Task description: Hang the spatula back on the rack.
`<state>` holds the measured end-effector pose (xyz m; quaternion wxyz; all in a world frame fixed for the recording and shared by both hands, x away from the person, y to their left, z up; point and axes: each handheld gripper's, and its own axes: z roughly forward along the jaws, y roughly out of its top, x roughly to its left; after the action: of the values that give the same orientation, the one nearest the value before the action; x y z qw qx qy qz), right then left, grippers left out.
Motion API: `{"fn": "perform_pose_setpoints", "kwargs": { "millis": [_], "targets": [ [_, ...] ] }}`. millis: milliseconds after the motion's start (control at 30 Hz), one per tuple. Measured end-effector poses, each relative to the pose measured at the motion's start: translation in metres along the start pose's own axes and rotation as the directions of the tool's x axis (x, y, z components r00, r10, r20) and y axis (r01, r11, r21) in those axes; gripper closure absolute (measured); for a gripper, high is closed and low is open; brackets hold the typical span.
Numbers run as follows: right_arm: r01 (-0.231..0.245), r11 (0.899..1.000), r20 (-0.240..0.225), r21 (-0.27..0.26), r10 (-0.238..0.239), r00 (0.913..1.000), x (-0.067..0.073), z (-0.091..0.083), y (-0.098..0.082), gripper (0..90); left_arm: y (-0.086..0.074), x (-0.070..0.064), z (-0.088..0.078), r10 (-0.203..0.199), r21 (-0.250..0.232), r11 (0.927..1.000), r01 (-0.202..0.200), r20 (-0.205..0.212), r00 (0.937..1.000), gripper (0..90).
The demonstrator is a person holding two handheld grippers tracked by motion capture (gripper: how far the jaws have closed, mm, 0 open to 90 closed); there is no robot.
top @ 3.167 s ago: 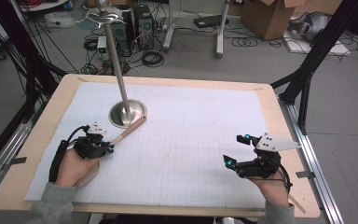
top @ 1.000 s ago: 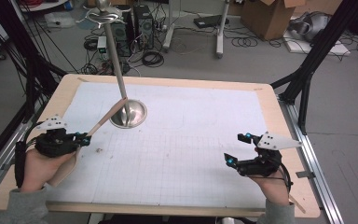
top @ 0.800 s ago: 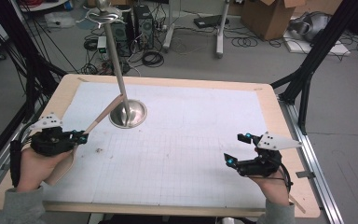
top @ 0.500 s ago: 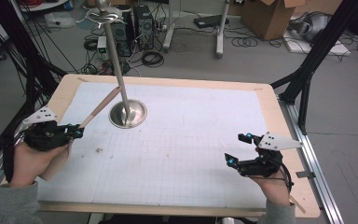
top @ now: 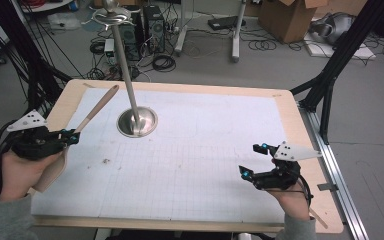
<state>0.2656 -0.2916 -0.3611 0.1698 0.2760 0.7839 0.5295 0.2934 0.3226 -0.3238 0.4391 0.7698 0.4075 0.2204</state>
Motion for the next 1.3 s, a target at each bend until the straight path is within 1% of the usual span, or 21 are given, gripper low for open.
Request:
{"fn": "perform_pose_setpoints", "kwargs": {
  "millis": [67,100,133,233,367,467,600,667,767,967,1100,1233,1300],
  "targets": [
    [0.001,1.000,0.000,-0.001,-0.001,1.0000,0.000,0.000,0.000,12.7,0.001,0.002,-0.001,0.003,-0.007,1.0000,-0.003,0.003,1.0000,78.0],
    [-0.006,1.000,0.000,0.000,0.006,1.0000,0.000,-0.001,0.000,12.6,0.001,0.003,-0.002,0.006,-0.011,0.9999,-0.006,0.008,0.9999,78.0],
    [-0.002,1.000,0.002,-0.003,0.002,1.0000,0.000,-0.001,0.000,12.7,0.002,0.004,-0.003,0.008,-0.017,0.9998,-0.008,0.016,0.9998,78.0],
    [-0.005,1.000,0.002,-0.003,0.005,1.0000,0.000,-0.001,0.000,12.6,0.006,0.008,-0.004,0.022,-0.020,0.9996,-0.022,0.023,0.9995,78.0],
    [-0.003,1.000,0.002,-0.001,0.003,1.0000,0.000,-0.001,-0.001,12.7,0.012,0.014,-0.005,0.021,-0.024,0.9995,-0.020,0.031,0.9993,78.0],
    [-0.012,1.000,-0.001,0.002,0.012,0.9999,0.000,-0.001,-0.001,12.7,0.017,0.018,-0.008,0.021,-0.021,0.9996,-0.020,0.019,0.9996,78.0],
    [-0.001,1.000,0.006,-0.005,0.001,1.0000,-0.001,-0.002,-0.001,12.7,0.021,0.021,-0.012,0.011,-0.034,0.9994,-0.010,0.016,0.9998,78.0],
    [-0.007,1.000,0.000,-0.004,0.007,1.0000,0.000,-0.002,-0.002,12.7,0.022,0.022,-0.014,0.006,-0.038,0.9993,-0.005,0.009,0.9999,78.0],
    [-0.007,1.000,0.001,-0.003,0.007,1.0000,0.001,-0.003,-0.002,12.6,0.024,0.025,-0.016,-0.003,-0.044,0.9990,0.003,0.011,0.9999,78.0],
    [-0.008,1.000,0.000,-0.003,0.008,1.0000,0.002,-0.003,-0.002,12.7,0.028,0.031,-0.023,0.002,-0.057,0.9984,-0.002,0.003,1.0000,78.0],
    [-0.001,1.000,-0.002,-0.003,0.001,1.0000,0.003,-0.003,-0.002,12.7,0.031,0.035,-0.027,-0.017,-0.079,0.9968,0.016,-0.020,0.9997,78.0],
    [0.002,1.000,-0.005,-0.002,-0.002,1.0000,0.004,-0.002,0.000,12.7,0.033,0.038,-0.031,-0.025,-0.099,0.9948,0.022,-0.030,0.9992,78.0],
    [-0.001,1.000,-0.008,0.002,0.001,1.0000,0.003,-0.001,-0.001,12.7,0.034,0.038,-0.032,-0.027,-0.106,0.9940,0.024,-0.028,0.9992,78.0]
  ]
}}
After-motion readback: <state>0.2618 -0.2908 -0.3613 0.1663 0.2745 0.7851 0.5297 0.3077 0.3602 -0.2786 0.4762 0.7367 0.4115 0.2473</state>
